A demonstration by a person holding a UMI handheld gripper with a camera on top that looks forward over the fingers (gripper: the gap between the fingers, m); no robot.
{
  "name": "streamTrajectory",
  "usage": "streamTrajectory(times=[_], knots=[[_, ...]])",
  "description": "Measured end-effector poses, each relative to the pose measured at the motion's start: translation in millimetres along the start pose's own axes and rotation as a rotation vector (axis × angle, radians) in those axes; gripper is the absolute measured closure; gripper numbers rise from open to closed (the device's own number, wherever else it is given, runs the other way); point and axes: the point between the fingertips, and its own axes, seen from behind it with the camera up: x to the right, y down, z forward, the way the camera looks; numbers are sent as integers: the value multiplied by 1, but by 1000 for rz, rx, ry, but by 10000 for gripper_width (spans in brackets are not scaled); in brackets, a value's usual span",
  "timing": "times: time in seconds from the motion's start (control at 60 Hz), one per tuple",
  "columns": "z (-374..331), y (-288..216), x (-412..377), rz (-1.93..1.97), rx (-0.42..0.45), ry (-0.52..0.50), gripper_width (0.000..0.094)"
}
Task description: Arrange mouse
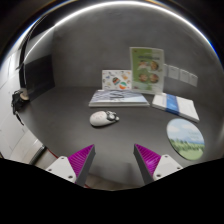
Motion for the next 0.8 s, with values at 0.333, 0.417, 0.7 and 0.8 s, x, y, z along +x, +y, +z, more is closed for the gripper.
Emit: streamTrajectory(times=[0.333, 0.417, 0.7, 0.8], knots=[[128, -43, -50, 34, -77, 42, 112], [152, -59, -50, 72, -89, 100, 99], [187, -79, -51, 172, -77, 258, 439], [183, -80, -56, 167, -94, 248, 501]])
